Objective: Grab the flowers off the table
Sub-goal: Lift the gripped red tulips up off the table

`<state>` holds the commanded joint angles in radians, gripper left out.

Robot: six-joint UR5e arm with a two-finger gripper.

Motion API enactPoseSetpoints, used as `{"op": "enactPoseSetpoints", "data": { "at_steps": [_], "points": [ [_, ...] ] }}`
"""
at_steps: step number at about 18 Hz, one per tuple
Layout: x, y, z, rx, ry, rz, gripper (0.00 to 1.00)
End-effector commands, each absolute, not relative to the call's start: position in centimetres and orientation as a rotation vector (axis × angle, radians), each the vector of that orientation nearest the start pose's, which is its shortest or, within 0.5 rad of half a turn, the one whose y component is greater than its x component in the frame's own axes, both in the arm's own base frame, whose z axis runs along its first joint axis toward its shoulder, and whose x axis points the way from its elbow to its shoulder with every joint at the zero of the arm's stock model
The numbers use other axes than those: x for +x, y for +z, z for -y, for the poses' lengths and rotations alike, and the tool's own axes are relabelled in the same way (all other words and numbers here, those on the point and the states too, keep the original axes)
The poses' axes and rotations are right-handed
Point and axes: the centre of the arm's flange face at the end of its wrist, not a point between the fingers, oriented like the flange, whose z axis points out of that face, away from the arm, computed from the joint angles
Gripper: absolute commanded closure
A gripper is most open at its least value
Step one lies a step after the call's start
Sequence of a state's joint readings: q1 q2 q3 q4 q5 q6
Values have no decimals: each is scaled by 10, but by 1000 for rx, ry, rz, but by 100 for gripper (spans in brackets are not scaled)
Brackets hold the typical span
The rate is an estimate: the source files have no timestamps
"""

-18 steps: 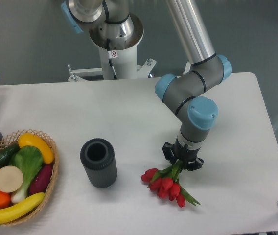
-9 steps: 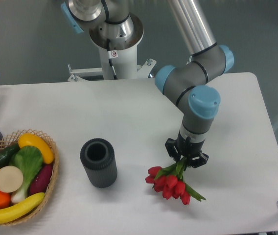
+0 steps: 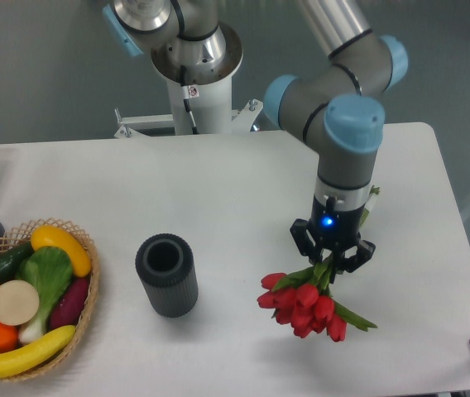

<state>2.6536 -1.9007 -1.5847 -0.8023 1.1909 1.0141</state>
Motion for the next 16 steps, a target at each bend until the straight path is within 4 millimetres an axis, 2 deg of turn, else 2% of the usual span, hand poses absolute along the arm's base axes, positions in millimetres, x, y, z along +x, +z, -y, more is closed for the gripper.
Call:
{"op": "enactPoseSetpoints", "data": {
  "at_steps": [3, 9, 13, 16],
  "points": [
    [-484, 421, -445, -2453, 171, 5, 66],
    [-490, 468, -407, -2195, 52, 28, 66],
    [-498, 480, -391, -2107, 14, 41, 66],
    [-499, 481, -389, -2103, 13, 44, 66]
  ]
}}
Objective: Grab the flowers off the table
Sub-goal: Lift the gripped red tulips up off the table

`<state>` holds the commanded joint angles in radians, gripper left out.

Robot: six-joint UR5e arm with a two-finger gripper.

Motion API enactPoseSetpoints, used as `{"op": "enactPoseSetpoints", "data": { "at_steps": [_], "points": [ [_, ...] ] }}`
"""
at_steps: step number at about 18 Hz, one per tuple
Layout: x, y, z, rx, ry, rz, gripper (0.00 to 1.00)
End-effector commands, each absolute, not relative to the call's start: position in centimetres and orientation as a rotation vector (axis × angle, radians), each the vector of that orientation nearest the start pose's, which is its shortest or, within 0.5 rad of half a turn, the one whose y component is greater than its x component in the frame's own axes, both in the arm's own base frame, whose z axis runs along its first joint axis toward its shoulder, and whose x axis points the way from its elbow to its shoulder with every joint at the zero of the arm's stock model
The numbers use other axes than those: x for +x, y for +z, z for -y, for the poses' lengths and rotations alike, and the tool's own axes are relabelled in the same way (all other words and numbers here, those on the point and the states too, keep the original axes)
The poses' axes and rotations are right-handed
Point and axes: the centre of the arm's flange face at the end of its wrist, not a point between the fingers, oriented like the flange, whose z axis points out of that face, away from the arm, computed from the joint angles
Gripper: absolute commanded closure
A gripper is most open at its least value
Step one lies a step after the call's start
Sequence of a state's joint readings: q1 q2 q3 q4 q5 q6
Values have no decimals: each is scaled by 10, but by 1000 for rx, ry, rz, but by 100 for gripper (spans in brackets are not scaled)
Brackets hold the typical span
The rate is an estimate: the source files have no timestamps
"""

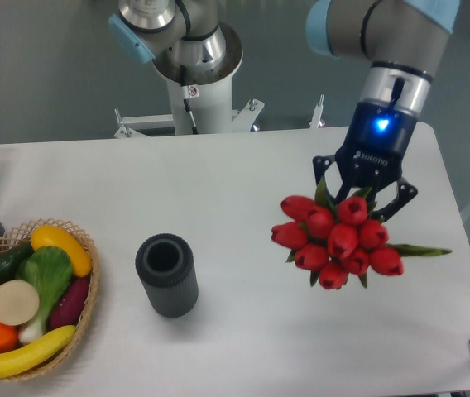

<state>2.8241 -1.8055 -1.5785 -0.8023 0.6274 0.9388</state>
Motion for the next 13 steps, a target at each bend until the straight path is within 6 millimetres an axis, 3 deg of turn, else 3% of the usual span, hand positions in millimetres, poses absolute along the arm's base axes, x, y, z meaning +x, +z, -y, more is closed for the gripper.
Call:
{"op": "enactPoseSetpoints", "data": {
  "at_steps": [13],
  "points": [
    [-498, 482, -389, -2093, 7, 41, 66]
  ]
}}
